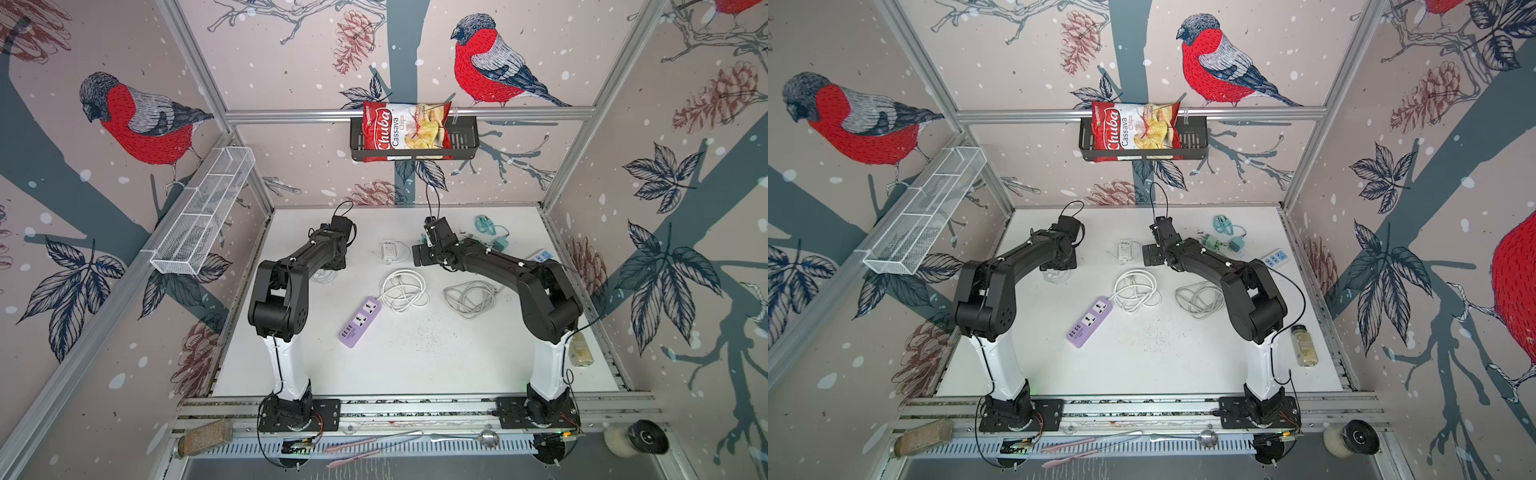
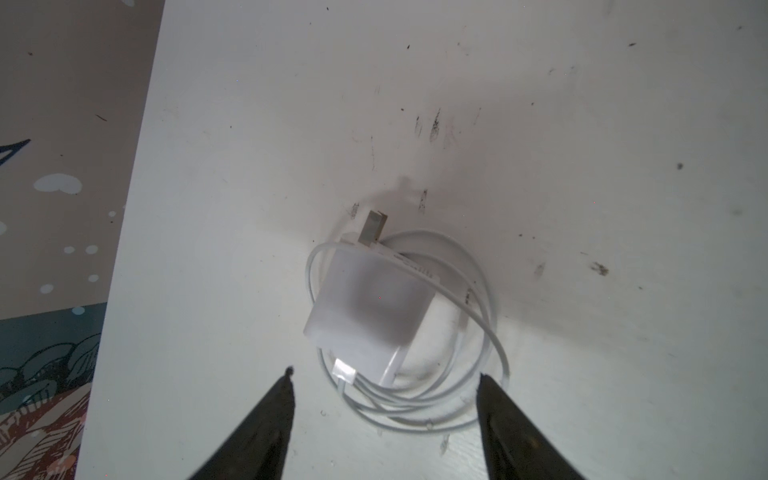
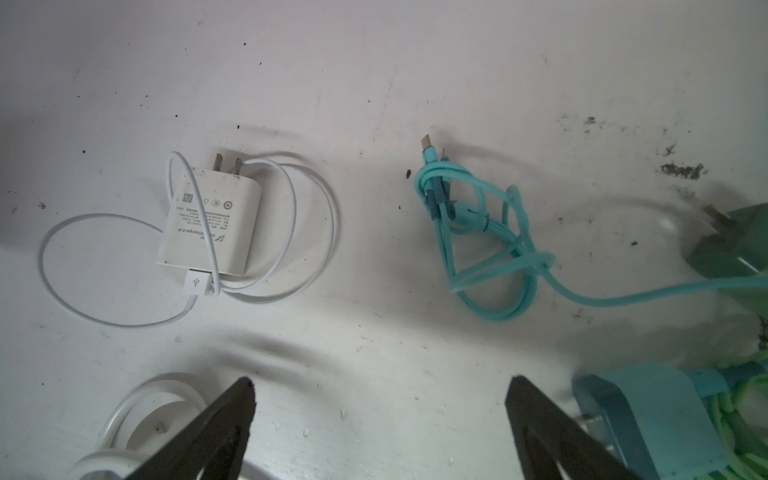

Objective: Insert the plug
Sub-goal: 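Lower the left gripper onto the white charger and grasp it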

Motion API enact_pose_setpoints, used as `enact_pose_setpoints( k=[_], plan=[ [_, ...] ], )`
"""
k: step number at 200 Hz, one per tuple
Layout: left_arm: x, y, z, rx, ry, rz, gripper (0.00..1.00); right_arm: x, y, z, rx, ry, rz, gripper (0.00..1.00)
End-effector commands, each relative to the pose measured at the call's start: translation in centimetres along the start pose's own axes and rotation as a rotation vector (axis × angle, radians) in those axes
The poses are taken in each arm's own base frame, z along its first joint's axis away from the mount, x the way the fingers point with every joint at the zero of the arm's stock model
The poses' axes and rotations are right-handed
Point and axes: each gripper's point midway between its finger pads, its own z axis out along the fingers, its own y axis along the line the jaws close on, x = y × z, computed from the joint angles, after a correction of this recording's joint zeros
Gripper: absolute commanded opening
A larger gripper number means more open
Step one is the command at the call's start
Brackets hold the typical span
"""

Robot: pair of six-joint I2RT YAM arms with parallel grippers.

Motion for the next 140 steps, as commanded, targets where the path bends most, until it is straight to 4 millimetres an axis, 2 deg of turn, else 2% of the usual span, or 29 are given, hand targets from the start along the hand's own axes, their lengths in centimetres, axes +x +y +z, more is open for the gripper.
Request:
enact_pose_setpoints(
  k=[1, 20, 42, 69, 105, 140],
  plan=[
    [-0.2, 0.8, 0.3, -0.017, 0.012, 0.007, 0.62, -0.4, -0.1, -0.3, 0.007, -0.02, 0.003, 0.95],
    [0.0, 0.7, 0.9, 0.031, 0.026, 0.011, 0.55, -0.2, -0.2, -0.1, 0.008, -0.016, 0.003, 0.95],
    [0.2, 0.3, 1.5, 0.097, 0.046, 0.0, 0.54, -0.1, -0.2, 0.1, 0.009, -0.01, 0.001, 0.95],
    [0.2, 0.2, 2.5, 0.09, 0.067, 0.021, 0.54, -0.3, -0.2, 0.2, 0.011, -0.013, 0.001, 0.95],
    [-0.9, -0.4, 3.4, 0.119, 0.056, 0.025, 0.57, -0.5, -0.1, 0.2, 0.01, -0.015, -0.003, 0.95],
    [-1.1, 0.4, 4.7, 0.1, 0.083, -0.002, 0.64, -0.5, -0.1, 0.2, 0.011, -0.011, -0.007, 0.97]
  ],
)
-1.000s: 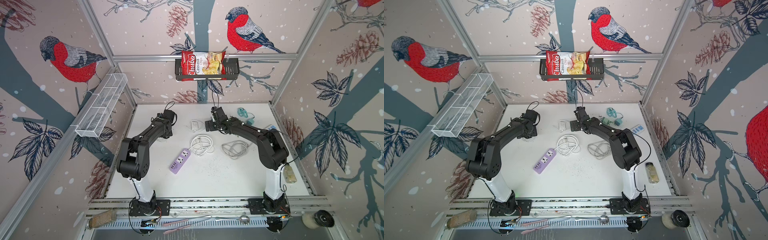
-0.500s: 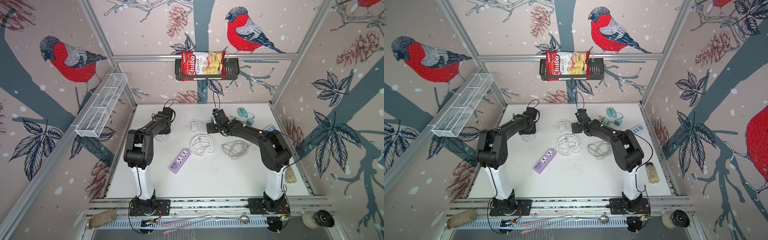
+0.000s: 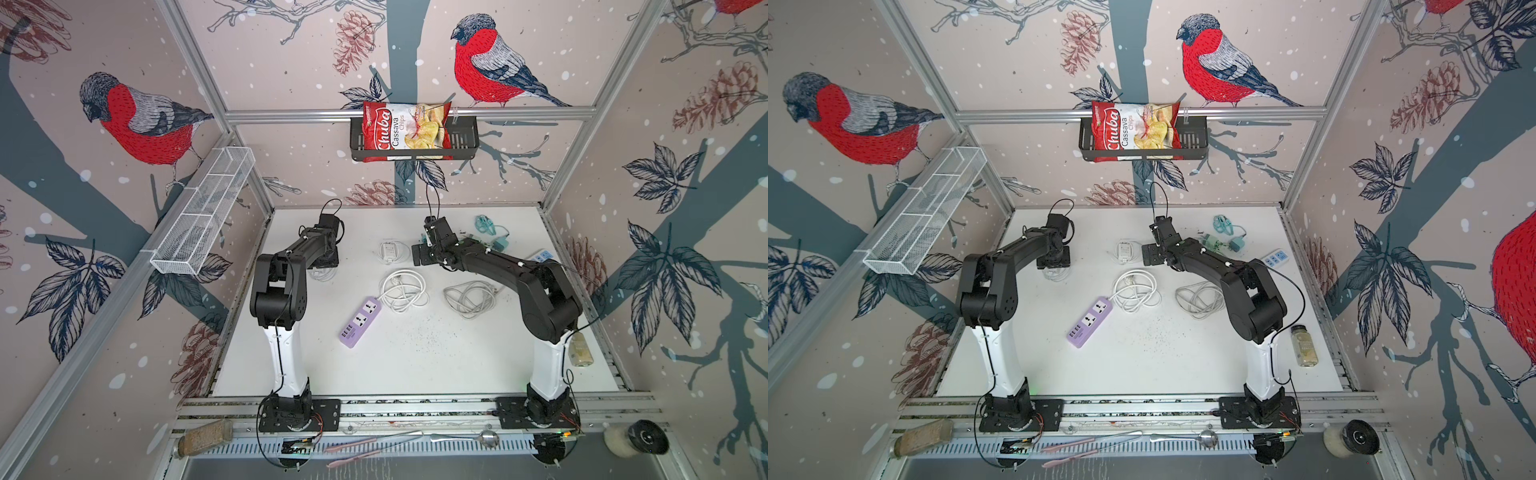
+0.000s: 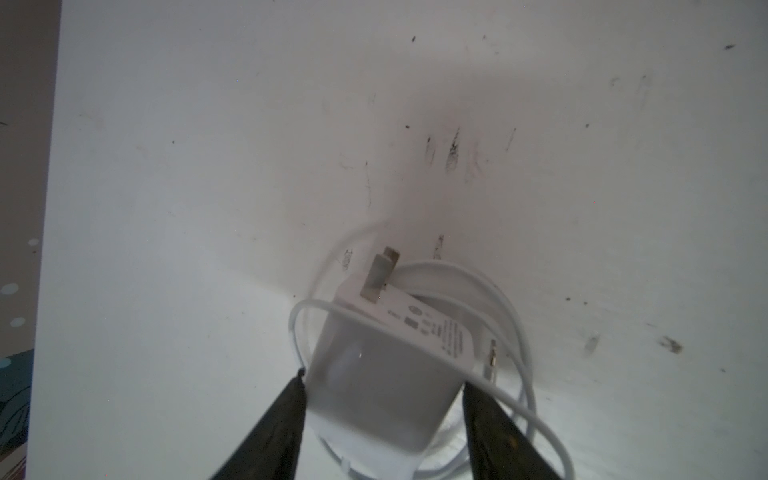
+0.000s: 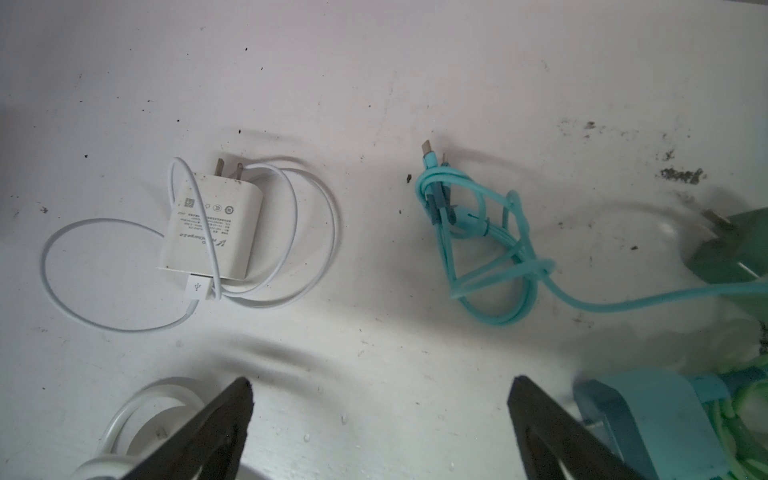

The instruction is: Insert the plug

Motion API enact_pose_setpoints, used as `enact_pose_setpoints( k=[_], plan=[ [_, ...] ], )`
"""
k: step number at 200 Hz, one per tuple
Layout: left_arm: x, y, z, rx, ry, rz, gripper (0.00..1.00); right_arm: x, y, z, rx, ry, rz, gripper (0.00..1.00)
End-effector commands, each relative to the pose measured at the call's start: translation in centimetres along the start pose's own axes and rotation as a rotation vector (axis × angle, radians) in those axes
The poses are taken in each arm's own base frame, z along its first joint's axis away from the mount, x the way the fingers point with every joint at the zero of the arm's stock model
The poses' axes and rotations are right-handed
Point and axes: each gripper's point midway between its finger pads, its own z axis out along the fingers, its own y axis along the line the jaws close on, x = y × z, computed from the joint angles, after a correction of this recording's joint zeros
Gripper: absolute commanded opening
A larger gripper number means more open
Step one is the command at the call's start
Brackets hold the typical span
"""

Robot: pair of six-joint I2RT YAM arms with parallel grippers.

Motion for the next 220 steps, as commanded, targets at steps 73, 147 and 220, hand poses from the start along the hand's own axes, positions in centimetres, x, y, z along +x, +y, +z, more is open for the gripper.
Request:
enact_pose_setpoints(
  k=[73, 147, 220],
  plan=[
    [-1.1, 0.1, 1.5, 0.028, 0.019, -0.003, 0.69, -0.1, 0.0, 0.4, 0.004, 0.002, -0.014, 0.97],
    [-1.1, -0.2, 2.4, 0.065, 0.051, -0.029, 0.49, 0.1, -0.3, 0.1, 0.016, 0.01, -0.02, 0.96],
    [-1.5, -1.9, -2.3, 0.254, 0.043, -0.136, 0.09, 0.9, 1.0, -1.7, -0.082, 0.009, -0.035, 0.96]
  ],
)
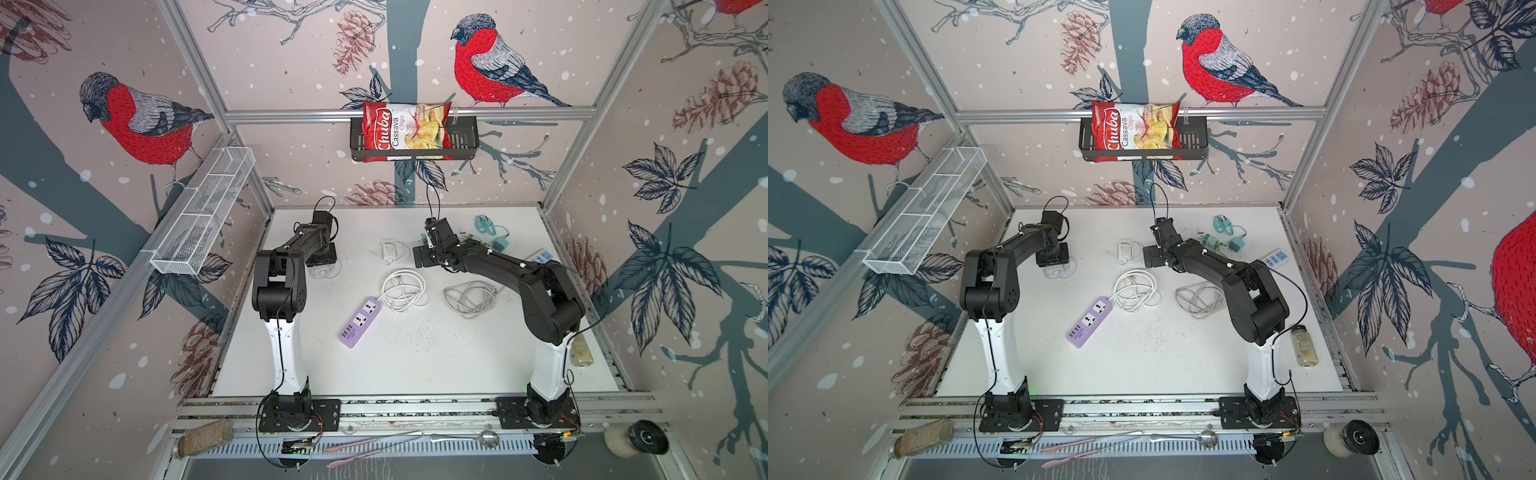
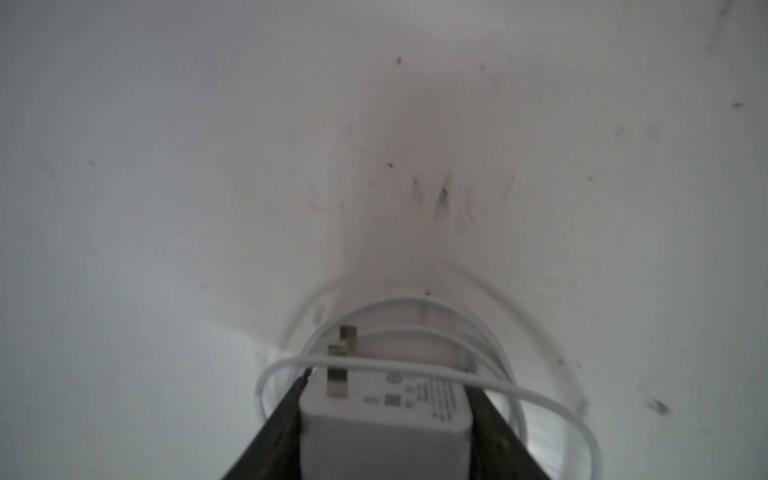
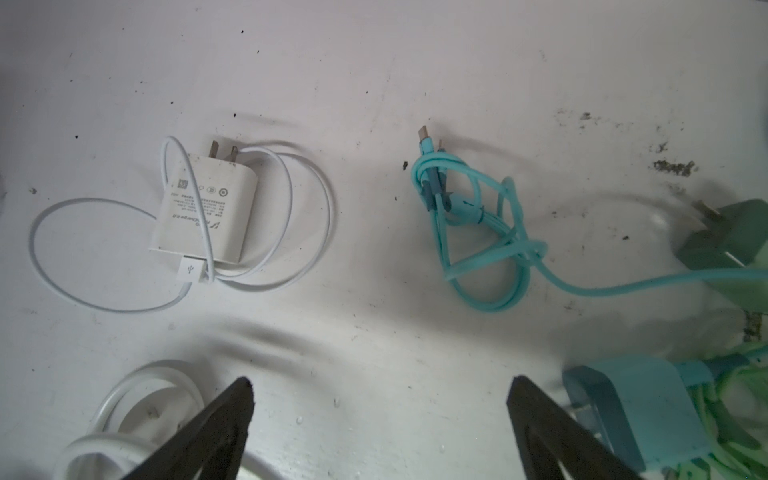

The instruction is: Insert the plug

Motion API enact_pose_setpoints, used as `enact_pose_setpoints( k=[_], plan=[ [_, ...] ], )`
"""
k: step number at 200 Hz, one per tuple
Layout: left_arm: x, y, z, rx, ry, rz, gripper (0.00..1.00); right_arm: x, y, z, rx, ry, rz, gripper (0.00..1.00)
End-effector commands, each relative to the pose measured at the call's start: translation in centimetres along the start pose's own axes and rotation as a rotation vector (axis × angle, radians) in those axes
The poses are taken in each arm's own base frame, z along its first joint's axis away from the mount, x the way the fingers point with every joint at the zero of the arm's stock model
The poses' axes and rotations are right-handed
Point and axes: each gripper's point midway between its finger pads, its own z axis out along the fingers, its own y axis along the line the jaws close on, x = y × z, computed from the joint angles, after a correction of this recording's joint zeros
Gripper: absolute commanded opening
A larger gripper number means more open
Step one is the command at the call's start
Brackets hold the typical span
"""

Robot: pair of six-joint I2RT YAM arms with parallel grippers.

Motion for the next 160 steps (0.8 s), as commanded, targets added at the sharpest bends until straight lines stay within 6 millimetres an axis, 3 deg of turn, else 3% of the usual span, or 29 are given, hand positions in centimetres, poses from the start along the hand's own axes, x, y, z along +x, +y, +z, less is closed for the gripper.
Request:
enact_pose_setpoints(
  k=[1, 23, 50, 69, 87, 112, 160],
  plan=[
    [-0.3, -1.5, -3.0, 0.128, -0.012, -0.063, 0.09, 0.0, 1.3, -0.9, -0.081, -0.011, -0.012, 0.96],
    [-1.1, -2.4, -6.6, 0.223, -0.06, -0.103, 0.06, 0.2, 2.3, -1.8, -0.151, -0.028, -0.006, 0.96],
    [-0.5, -5.0, -9.5, 0.424, -0.071, -0.144, 0.06, -0.3, 3.6, -3.3, -0.239, -0.06, 0.016, 0.96],
    [0.9, -6.5, -10.1, 0.538, -0.035, -0.199, 0.03, -0.7, 4.6, -4.6, -0.305, -0.086, 0.033, 0.94],
    [2.1, -6.5, -10.2, 0.549, -0.031, -0.261, 0.02, -1.2, 6.0, -6.1, -0.387, -0.125, 0.046, 0.9],
    [3.8, -5.4, -10.4, 0.534, -0.041, -0.377, 0.0, -1.5, 9.7, -7.3, -0.512, -0.16, 0.055, 0.88],
    [6.8, -5.9, -11.7, 0.669, -0.025, -0.573, 0.0, -0.9, 15.6, -8.0, -0.564, -0.214, 0.099, 0.83]
  ],
)
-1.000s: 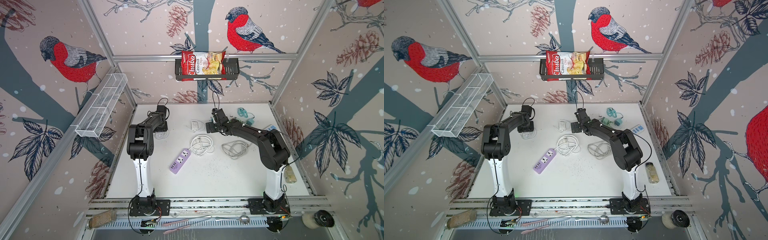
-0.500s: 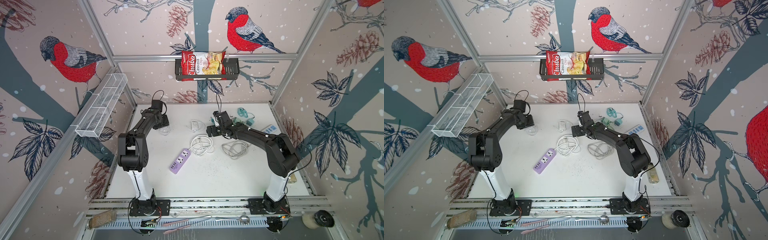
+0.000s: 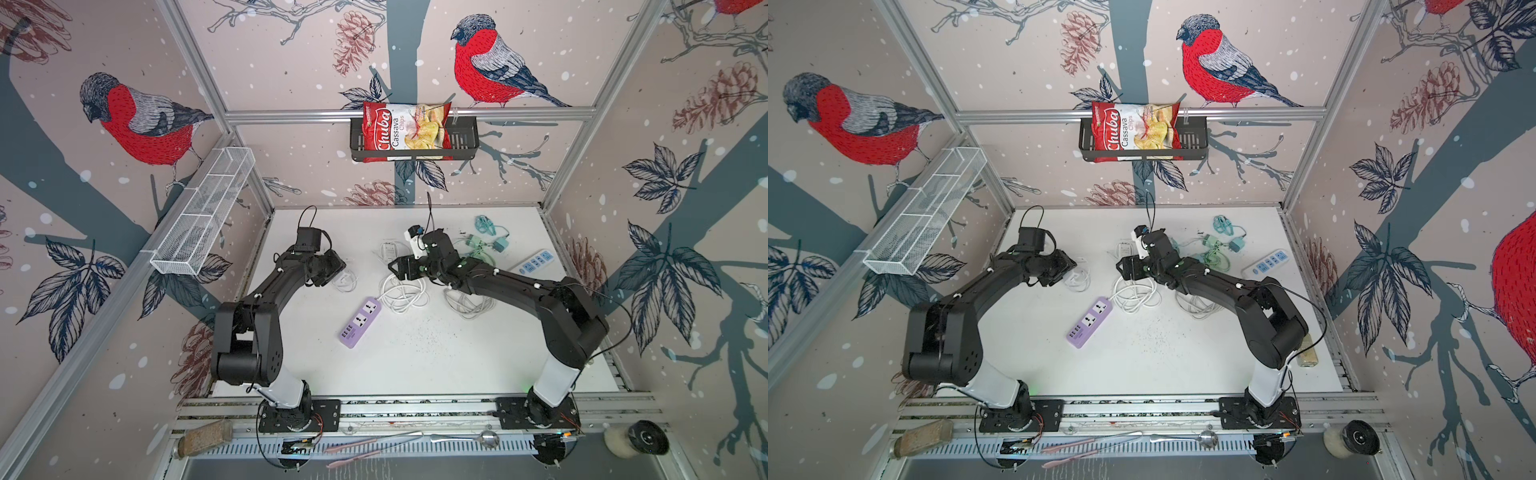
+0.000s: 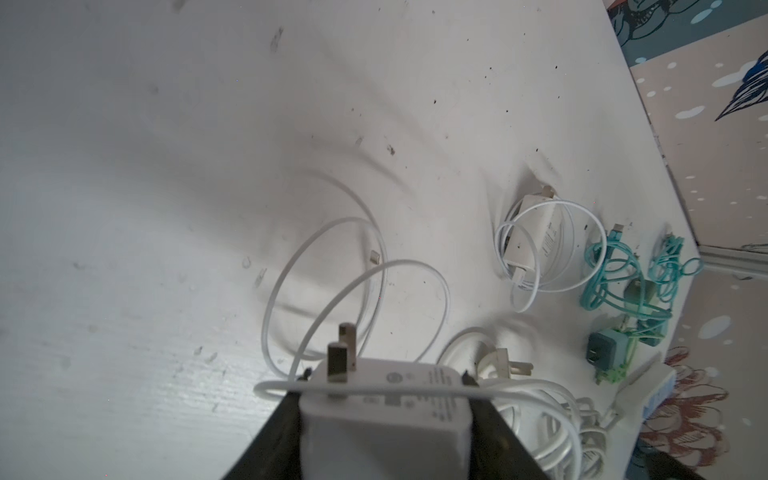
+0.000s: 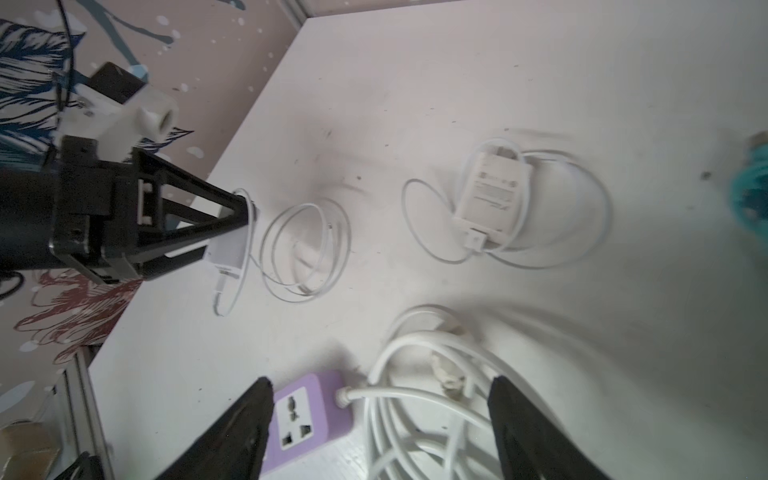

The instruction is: Insert the plug

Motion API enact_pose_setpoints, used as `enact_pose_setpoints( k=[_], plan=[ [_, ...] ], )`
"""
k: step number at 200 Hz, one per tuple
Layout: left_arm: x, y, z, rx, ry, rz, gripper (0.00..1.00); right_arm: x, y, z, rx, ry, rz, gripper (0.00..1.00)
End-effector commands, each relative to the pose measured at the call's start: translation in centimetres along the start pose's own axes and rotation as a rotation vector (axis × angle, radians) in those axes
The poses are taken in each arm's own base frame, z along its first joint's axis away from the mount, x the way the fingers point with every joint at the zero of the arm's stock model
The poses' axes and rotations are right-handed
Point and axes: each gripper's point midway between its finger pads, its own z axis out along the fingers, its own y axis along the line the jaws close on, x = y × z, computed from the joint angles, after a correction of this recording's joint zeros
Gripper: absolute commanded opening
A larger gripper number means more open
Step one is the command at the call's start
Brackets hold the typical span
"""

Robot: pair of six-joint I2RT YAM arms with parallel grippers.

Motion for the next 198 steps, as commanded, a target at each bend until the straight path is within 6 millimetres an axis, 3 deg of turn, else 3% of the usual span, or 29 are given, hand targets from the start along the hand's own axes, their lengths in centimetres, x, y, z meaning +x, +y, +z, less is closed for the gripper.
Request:
enact_pose_setpoints(
  k=[1, 33, 49, 73, 85, 138, 198],
  plan=[
    [0.0, -1.8, -0.5, 0.128, -0.03, -0.128, 0.0, -1.4, 2.7, 0.3, -0.049, -0.102, 0.036, 0.83],
    [0.3, -2.1, -2.7, 0.201, -0.095, -0.24, 0.0, -0.1, 5.3, 0.9, -0.073, -0.141, 0.004, 0.74],
    [-0.1, -2.4, -4.3, 0.214, -0.133, -0.262, 0.0, 0.9, 8.0, 1.4, -0.134, -0.136, -0.076, 0.69],
    [-0.3, -2.7, -6.1, 0.242, -0.155, -0.309, 0.0, 1.3, 10.4, 2.3, -0.189, -0.142, -0.091, 0.58],
    [-0.1, -3.1, -6.4, 0.268, -0.151, -0.319, 0.0, 1.3, 11.2, 2.5, -0.203, -0.153, -0.086, 0.57],
    [1.4, -3.2, -6.6, 0.36, -0.109, -0.405, 0.0, 0.2, 13.8, 1.7, -0.255, -0.239, -0.153, 0.58],
    [1.9, -3.1, -7.2, 0.396, -0.104, -0.429, 0.0, -0.4, 14.4, 3.2, -0.265, -0.244, -0.139, 0.55]
  ],
)
